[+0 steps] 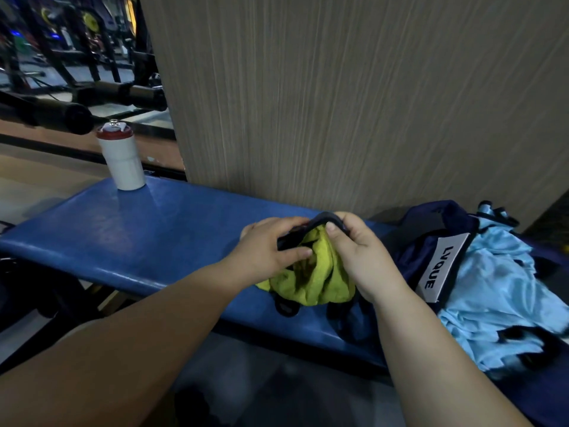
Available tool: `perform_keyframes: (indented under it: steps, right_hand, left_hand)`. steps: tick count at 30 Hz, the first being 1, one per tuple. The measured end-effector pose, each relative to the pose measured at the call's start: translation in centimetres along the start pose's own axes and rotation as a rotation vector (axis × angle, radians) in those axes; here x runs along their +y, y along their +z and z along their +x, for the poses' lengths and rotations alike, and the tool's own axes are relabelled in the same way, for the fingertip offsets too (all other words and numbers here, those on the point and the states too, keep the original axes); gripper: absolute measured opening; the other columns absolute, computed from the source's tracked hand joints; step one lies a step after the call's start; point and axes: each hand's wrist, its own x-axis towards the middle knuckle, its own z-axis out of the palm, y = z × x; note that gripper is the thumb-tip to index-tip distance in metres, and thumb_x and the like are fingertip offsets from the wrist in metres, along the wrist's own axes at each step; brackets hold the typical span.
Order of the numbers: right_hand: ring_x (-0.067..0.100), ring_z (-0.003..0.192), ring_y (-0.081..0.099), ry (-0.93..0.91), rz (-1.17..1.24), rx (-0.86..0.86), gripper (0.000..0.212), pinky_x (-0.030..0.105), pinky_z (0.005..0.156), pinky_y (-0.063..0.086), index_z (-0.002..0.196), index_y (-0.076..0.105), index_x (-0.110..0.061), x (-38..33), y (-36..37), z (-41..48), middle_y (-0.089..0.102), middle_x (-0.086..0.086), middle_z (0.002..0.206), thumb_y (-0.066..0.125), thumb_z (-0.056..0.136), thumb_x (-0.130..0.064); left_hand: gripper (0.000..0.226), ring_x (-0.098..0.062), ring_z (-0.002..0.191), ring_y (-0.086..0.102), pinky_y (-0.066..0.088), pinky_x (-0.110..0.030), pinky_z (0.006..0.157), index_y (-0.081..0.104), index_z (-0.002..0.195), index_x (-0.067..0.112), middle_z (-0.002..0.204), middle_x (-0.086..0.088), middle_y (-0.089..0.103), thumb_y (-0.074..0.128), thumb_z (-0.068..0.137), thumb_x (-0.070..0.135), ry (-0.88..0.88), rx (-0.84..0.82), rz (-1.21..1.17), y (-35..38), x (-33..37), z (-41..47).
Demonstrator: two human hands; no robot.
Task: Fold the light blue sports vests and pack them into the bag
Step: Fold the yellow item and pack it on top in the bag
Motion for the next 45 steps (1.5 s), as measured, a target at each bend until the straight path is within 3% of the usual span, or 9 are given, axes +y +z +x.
perform_keyframes:
  steps: [5, 8, 13, 16, 21, 30, 38, 42, 45]
  right_hand:
    - [0.022, 0.093, 0.068, 0.025, 0.072, -0.009, 0.020, 0.050, 0.097, 0.051, 0.100, 0.068, -0.033, -0.4, -1.1, -0.2, 0.073, 0.004, 0.098, 0.060, 0.085, -0.042]
    - [0.036, 0.090, 0.068, 0.107, -0.099, -0.056, 0.022, 0.052, 0.090, 0.053, 0.098, 0.065, -0.038, -0.5, -2.1, -0.3, 0.071, 0.017, 0.098, 0.072, 0.080, -0.049]
    - [0.019, 0.080, 0.068, 0.175, -0.422, -0.141, 0.025, 0.037, 0.077, 0.053, 0.085, 0.069, -0.019, -0.5, -3.9, -0.3, 0.072, 0.002, 0.084, 0.083, 0.076, -0.038]
    - [0.014, 0.060, 0.055, 0.188, -0.483, -0.111, 0.032, 0.033, 0.062, 0.041, 0.069, 0.060, -0.012, -0.8, -4.5, -0.3, 0.057, 0.003, 0.064, 0.079, 0.080, -0.035]
    - [0.019, 0.080, 0.070, 0.225, -0.440, -0.104, 0.017, 0.036, 0.079, 0.053, 0.082, 0.072, -0.018, -1.3, -5.3, -0.3, 0.075, 0.002, 0.081, 0.081, 0.079, -0.031]
    - [0.023, 0.079, 0.064, 0.190, -0.651, 0.125, 0.019, 0.035, 0.074, 0.049, 0.087, 0.066, -0.019, -0.5, -5.4, 0.2, 0.068, 0.005, 0.081, 0.061, 0.094, -0.037]
    - [0.014, 0.054, 0.060, 0.391, 0.236, 0.319, 0.017, 0.021, 0.040, 0.045, 0.095, 0.055, -0.022, -2.0, -5.2, 0.3, 0.058, 0.003, 0.084, 0.042, 0.105, -0.028]
    - [0.015, 0.073, 0.057, 0.316, 0.027, 0.268, 0.009, 0.029, 0.060, 0.054, 0.096, 0.056, -0.025, -1.3, -4.0, 0.7, 0.058, 0.003, 0.093, 0.049, 0.102, -0.029]
    - [0.016, 0.096, 0.060, 0.282, -0.420, 0.030, 0.032, 0.034, 0.087, 0.051, 0.111, 0.057, -0.031, -0.2, -2.2, 0.4, 0.061, -0.003, 0.107, 0.071, 0.084, -0.042]
  left_hand:
    - [0.004, -0.010, 0.094, 0.059, 0.044, -0.027, 0.089, 0.063, 0.089, 0.028, 0.092, 0.010, 0.063, 0.062, 0.093, 0.029, -0.124, -0.024, -0.257, -1.1, 0.5, 1.6]
    - [0.015, -0.014, 0.082, 0.055, 0.043, -0.031, 0.079, 0.062, 0.085, 0.020, 0.082, -0.001, 0.060, 0.055, 0.098, 0.017, -0.190, -0.043, -0.504, -3.0, 0.8, 1.9]
    - [0.020, -0.016, 0.068, 0.056, 0.047, -0.031, 0.069, 0.061, 0.085, 0.013, 0.073, -0.004, 0.060, 0.050, 0.100, 0.017, -0.269, -0.008, -0.580, -6.4, 2.1, 3.4]
    - [0.020, -0.021, 0.072, 0.057, 0.046, -0.035, 0.074, 0.061, 0.084, 0.014, 0.076, -0.007, 0.060, 0.051, 0.100, 0.023, -0.279, 0.047, -0.487, -8.9, 2.4, 4.4]
    - [0.020, -0.025, 0.077, 0.059, 0.048, -0.042, 0.080, 0.063, 0.088, 0.013, 0.083, -0.011, 0.062, 0.054, 0.098, 0.028, -0.282, 0.084, -0.438, -12.6, 2.4, 5.0]
    - [0.026, -0.027, 0.091, 0.058, 0.042, -0.032, 0.076, 0.059, 0.104, 0.016, 0.101, -0.009, 0.061, 0.047, 0.100, 0.039, -0.312, 0.359, -0.009, -18.1, -0.5, 6.8]
    - [0.120, -0.021, 0.113, 0.055, 0.045, -0.041, 0.101, 0.045, 0.135, 0.027, 0.128, 0.003, 0.057, 0.073, 0.034, 0.085, -0.259, -0.415, 0.650, -17.4, -5.3, 4.9]
    - [0.108, -0.016, 0.121, 0.049, 0.039, -0.030, 0.105, 0.038, 0.142, 0.027, 0.137, 0.006, 0.047, 0.084, 0.052, 0.064, -0.322, -0.619, 0.570, -13.9, -8.4, 3.0]
    - [0.125, -0.014, 0.115, 0.050, 0.042, -0.030, 0.102, 0.049, 0.133, 0.034, 0.131, 0.003, 0.051, 0.056, 0.027, 0.099, -0.308, -0.629, 0.543, -11.2, -11.0, 1.6]
